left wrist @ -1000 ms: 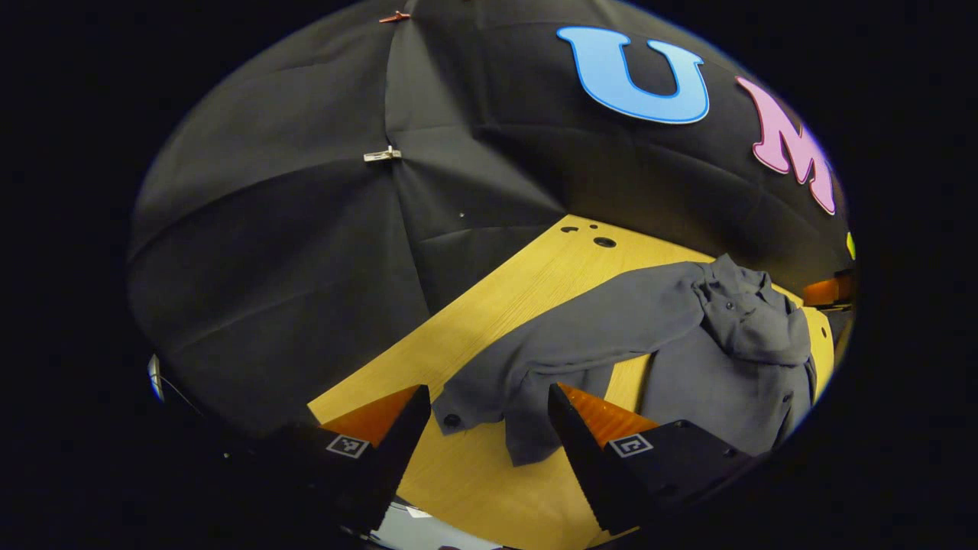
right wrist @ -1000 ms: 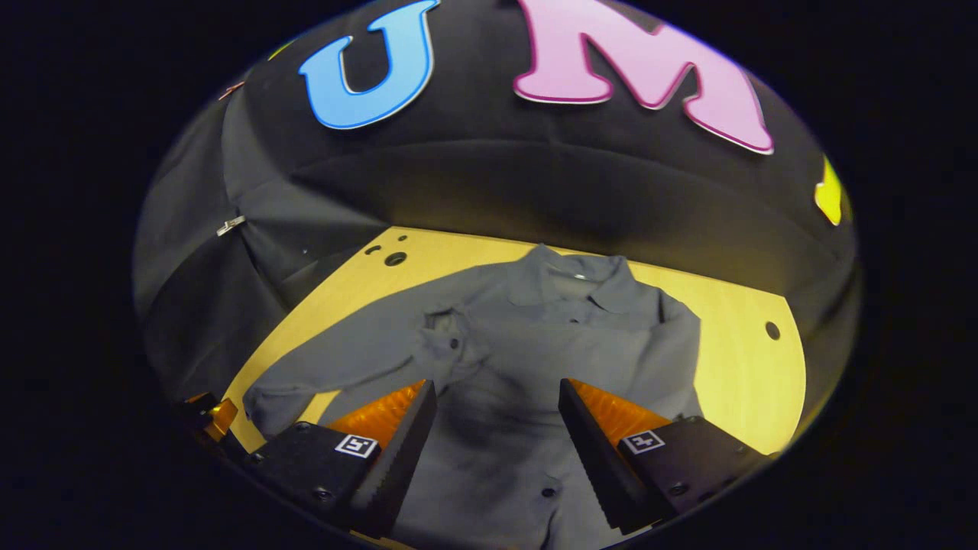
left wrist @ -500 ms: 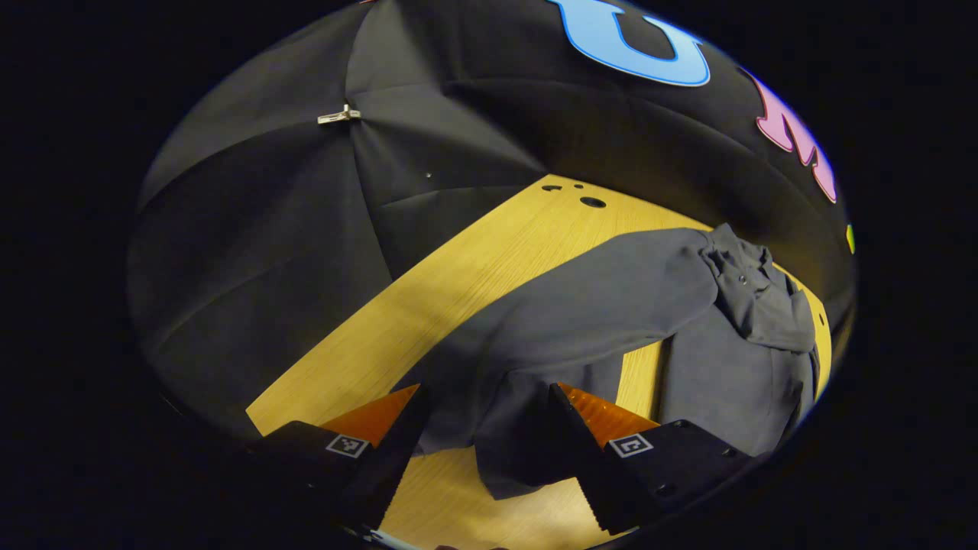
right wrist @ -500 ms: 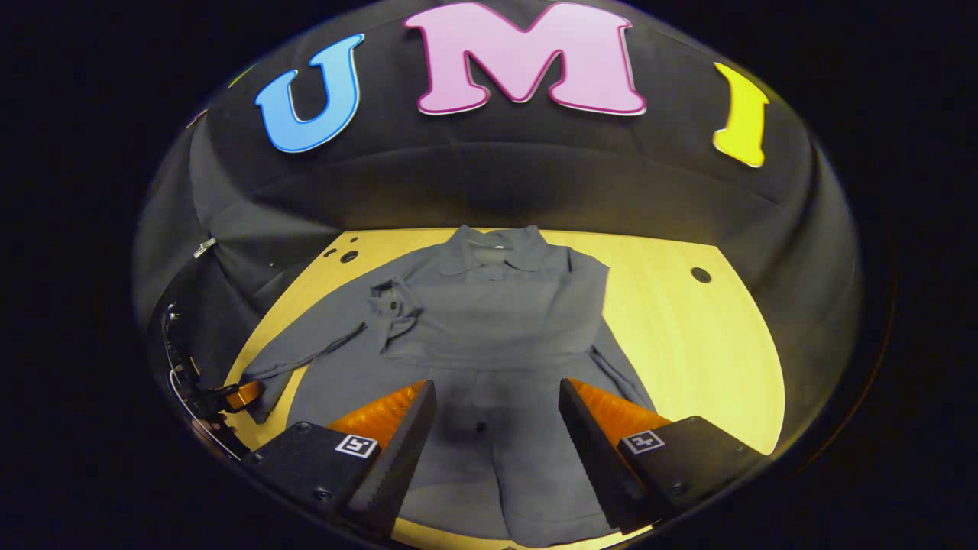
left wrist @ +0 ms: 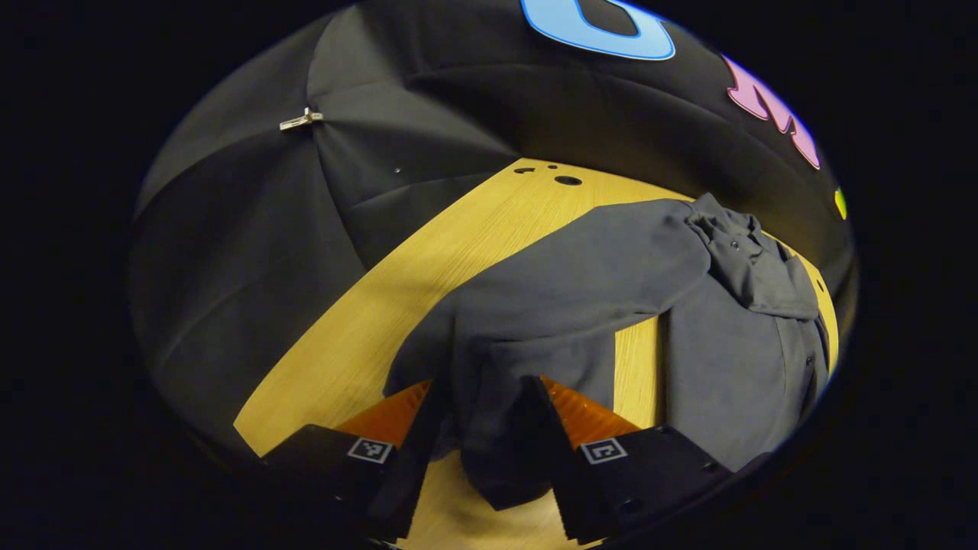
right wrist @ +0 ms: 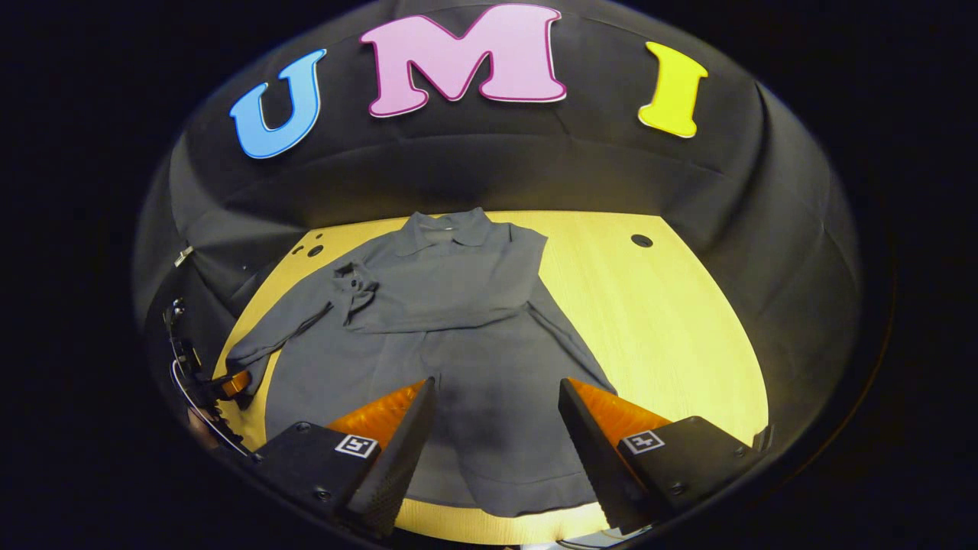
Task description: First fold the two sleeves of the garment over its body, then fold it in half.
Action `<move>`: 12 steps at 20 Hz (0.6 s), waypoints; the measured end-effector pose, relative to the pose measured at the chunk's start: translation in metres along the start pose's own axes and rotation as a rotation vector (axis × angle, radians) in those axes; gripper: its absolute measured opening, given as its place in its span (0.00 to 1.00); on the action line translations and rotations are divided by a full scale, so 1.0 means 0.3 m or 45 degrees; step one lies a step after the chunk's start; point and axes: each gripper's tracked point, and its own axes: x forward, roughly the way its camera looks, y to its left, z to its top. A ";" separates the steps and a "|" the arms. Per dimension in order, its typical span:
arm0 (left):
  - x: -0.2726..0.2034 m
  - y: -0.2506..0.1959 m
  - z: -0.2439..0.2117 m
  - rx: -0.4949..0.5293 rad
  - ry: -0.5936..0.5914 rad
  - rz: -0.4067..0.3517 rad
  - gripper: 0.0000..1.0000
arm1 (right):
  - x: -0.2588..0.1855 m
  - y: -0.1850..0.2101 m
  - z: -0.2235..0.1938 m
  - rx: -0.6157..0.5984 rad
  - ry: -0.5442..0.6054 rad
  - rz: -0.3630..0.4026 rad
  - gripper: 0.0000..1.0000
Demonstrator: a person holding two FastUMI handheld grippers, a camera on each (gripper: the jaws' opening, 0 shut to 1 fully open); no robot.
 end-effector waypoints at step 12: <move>-0.011 -0.059 0.057 0.089 0.012 -0.078 0.06 | -0.045 -0.080 -0.040 0.075 -0.018 -0.039 0.99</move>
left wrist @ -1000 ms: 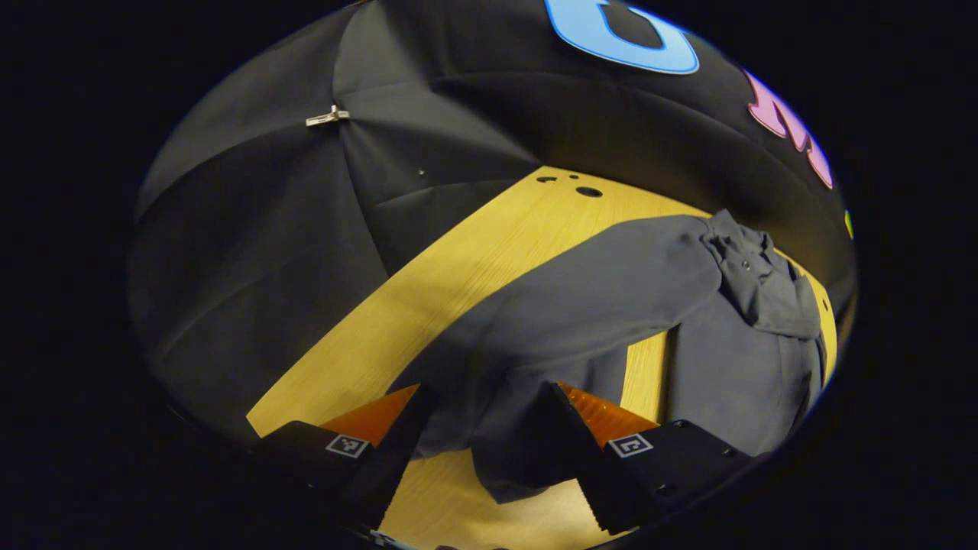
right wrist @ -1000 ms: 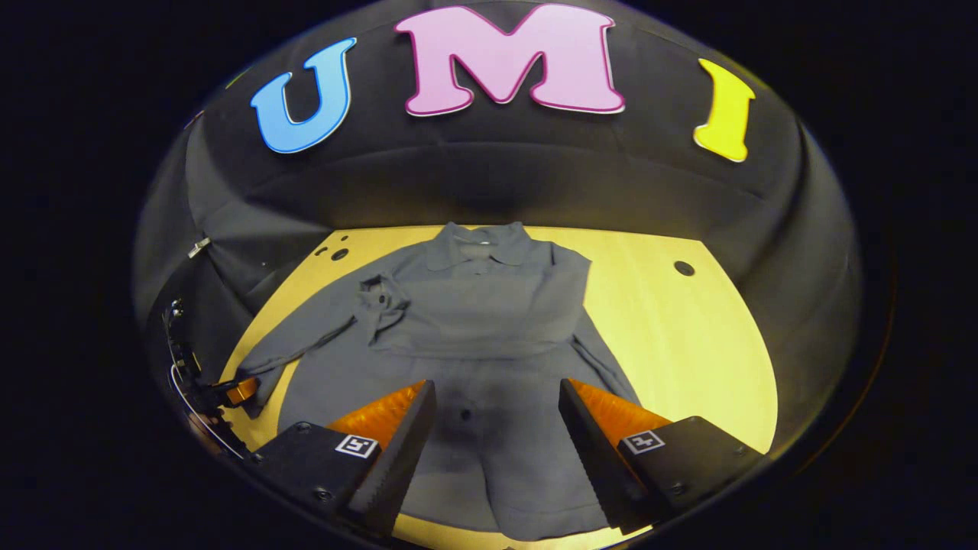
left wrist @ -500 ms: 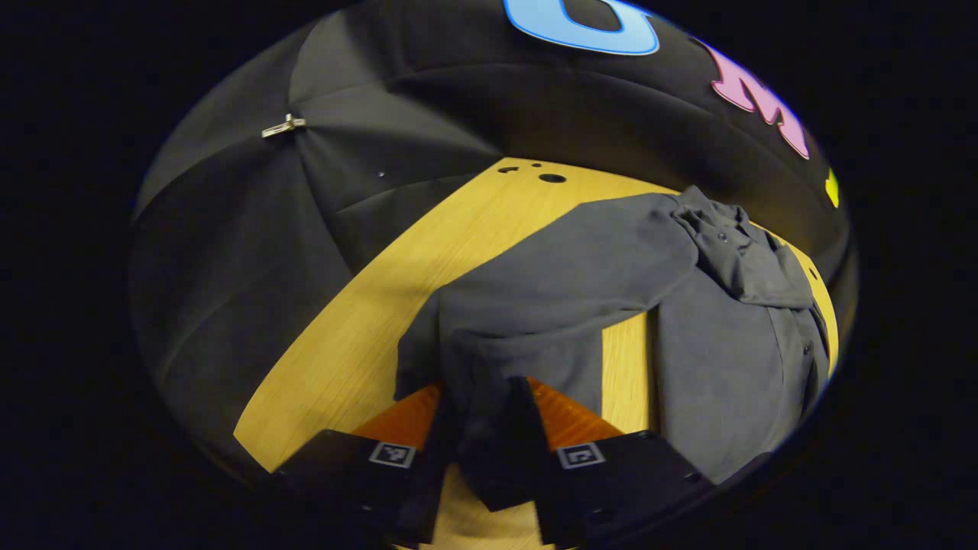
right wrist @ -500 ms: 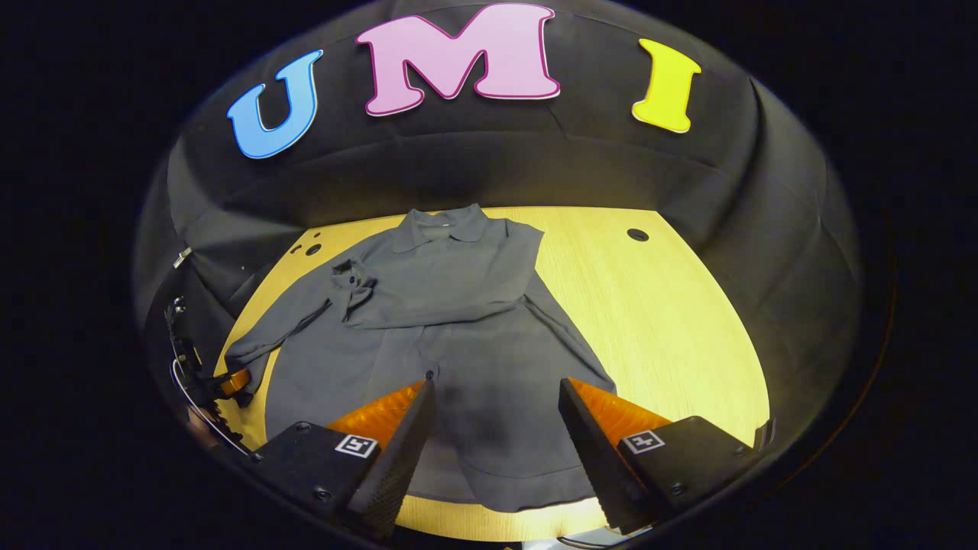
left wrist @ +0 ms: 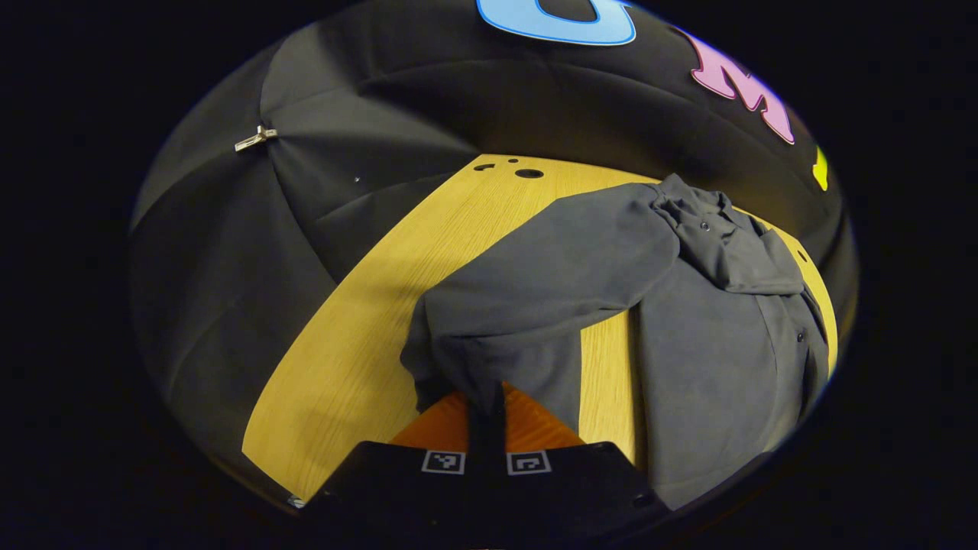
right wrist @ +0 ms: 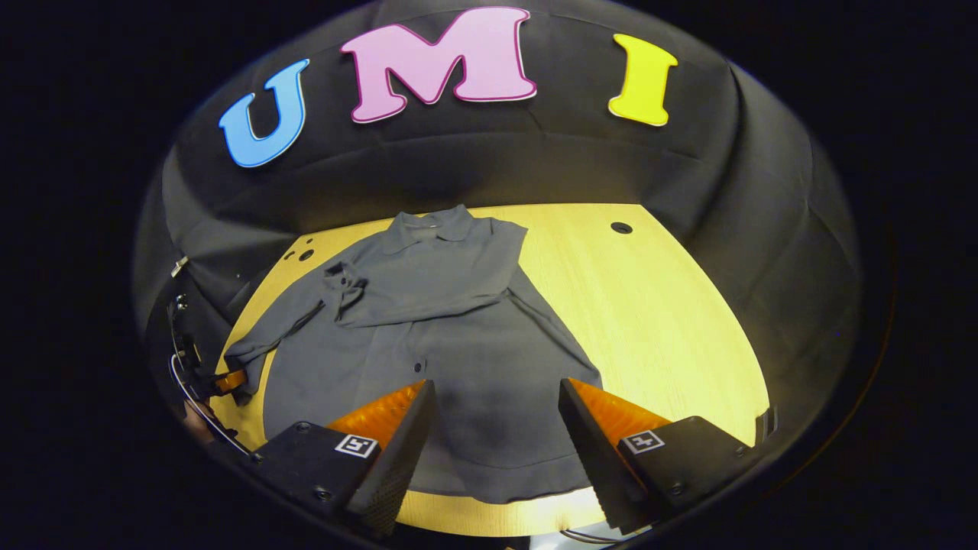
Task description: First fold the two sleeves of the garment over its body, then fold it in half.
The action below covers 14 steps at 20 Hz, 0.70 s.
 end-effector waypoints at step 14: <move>-0.203 -0.309 0.481 -0.095 -0.222 -0.092 0.06 | 0.086 -0.168 -0.124 0.126 0.110 0.017 0.99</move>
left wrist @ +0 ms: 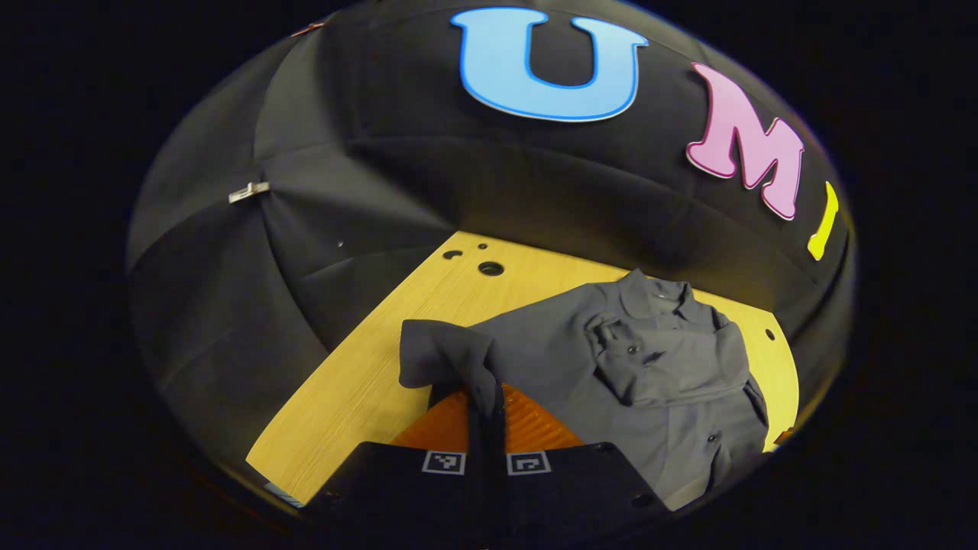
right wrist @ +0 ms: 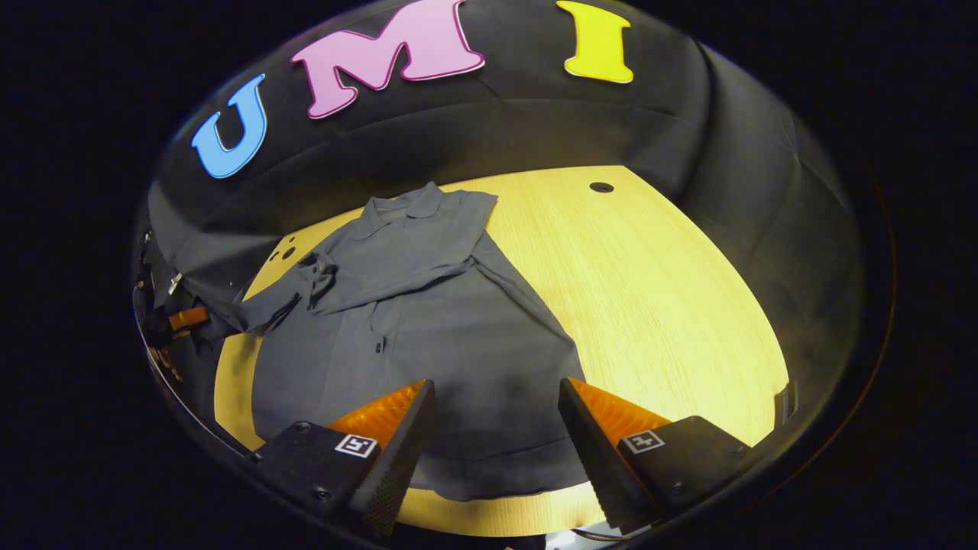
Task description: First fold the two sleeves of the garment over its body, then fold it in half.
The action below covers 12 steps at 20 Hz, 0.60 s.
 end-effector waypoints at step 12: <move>0.061 -0.667 0.143 0.139 -0.050 -0.372 0.05 | 0.022 -0.163 -0.005 0.091 0.024 -0.015 0.99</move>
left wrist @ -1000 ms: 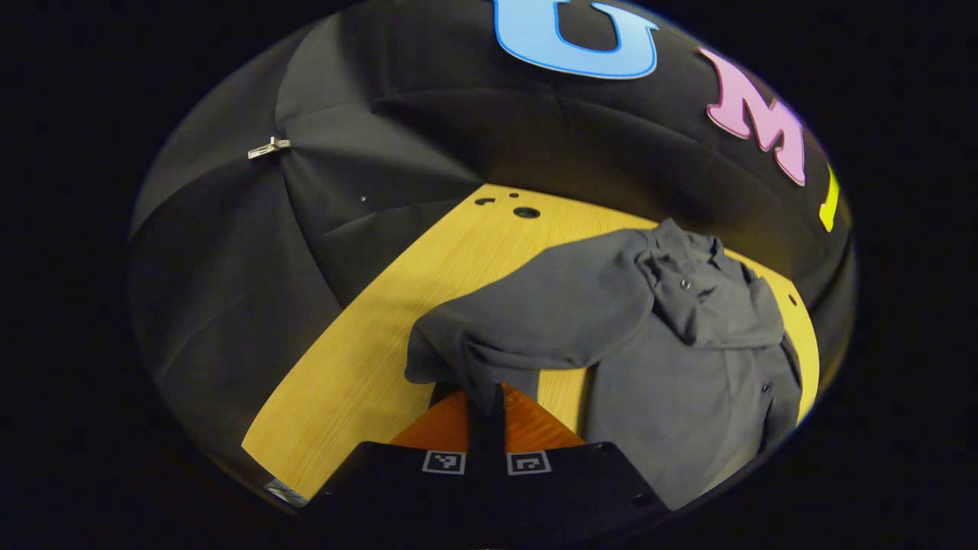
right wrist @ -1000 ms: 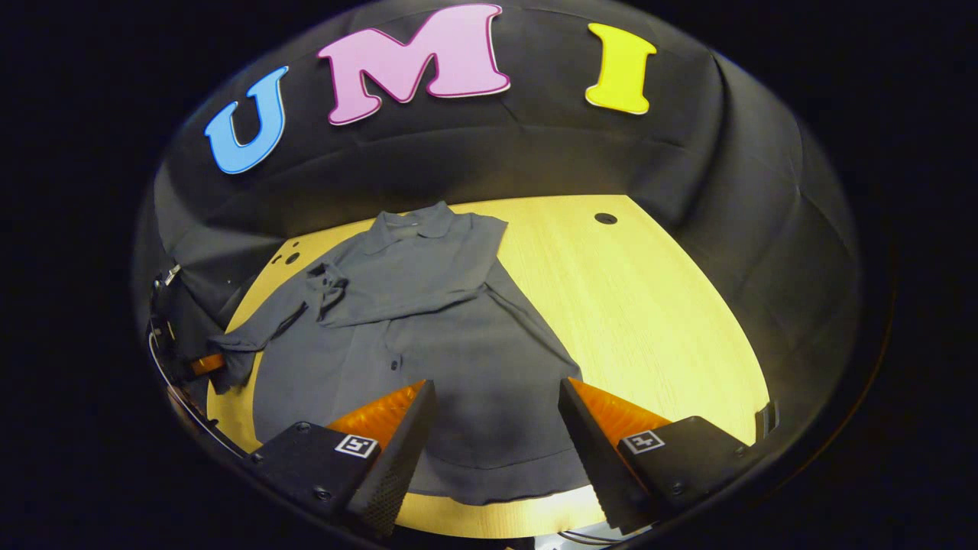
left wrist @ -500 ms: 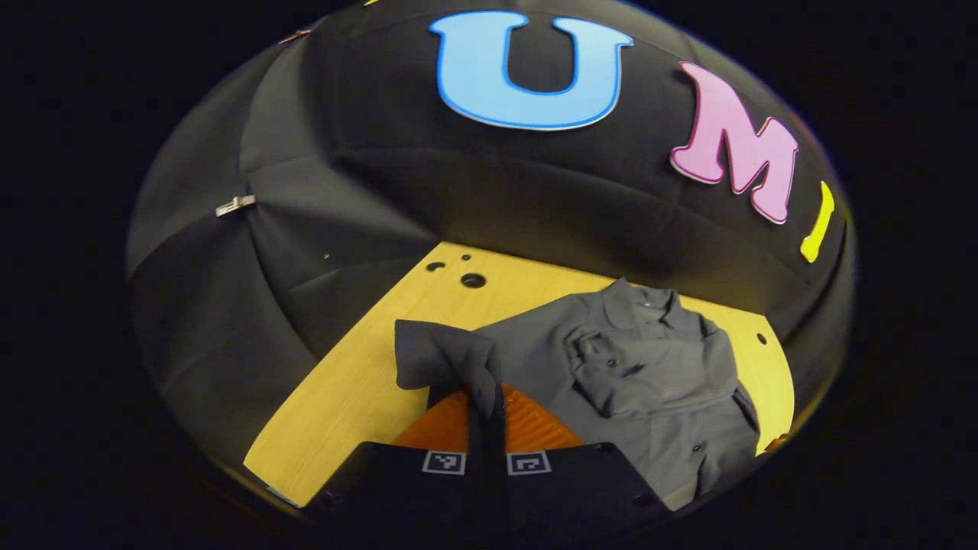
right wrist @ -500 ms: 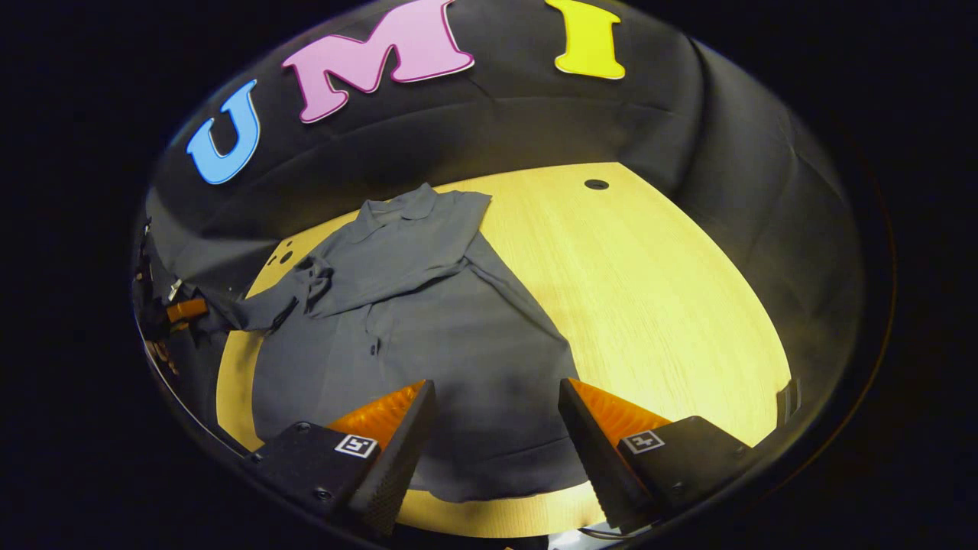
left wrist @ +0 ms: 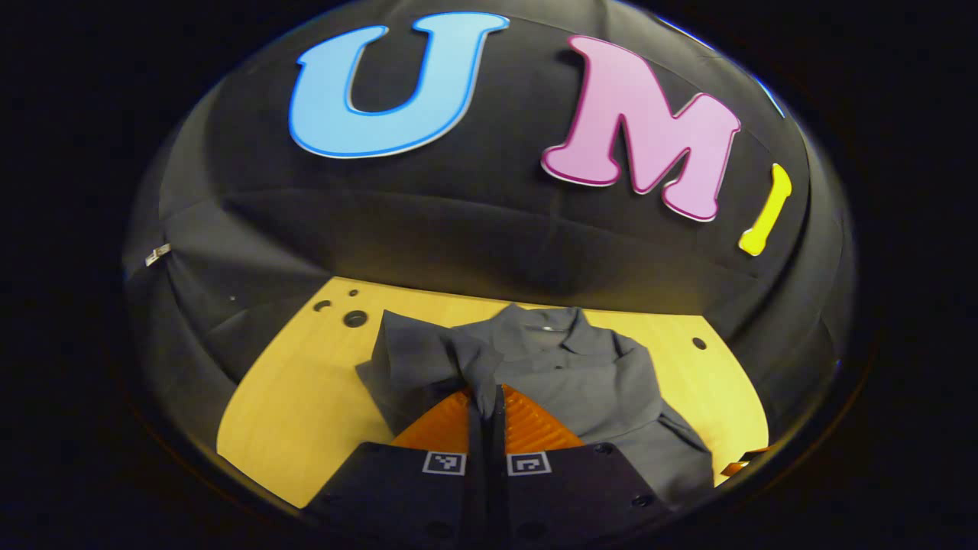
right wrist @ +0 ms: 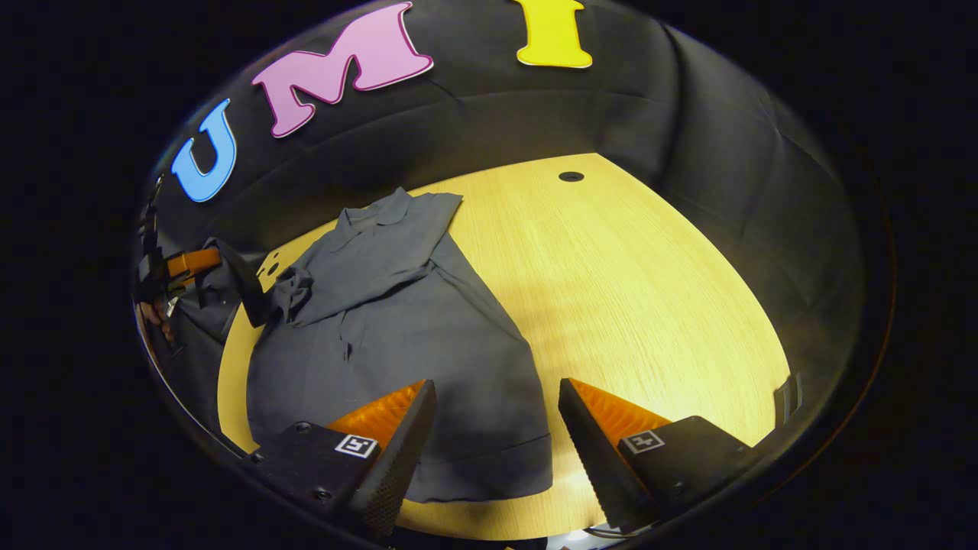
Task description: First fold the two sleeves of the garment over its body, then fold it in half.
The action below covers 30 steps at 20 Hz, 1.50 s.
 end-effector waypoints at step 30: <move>0.247 -0.607 -0.202 0.139 0.175 -0.314 0.84 | 0.067 -0.027 -0.085 -0.012 0.171 0.113 0.99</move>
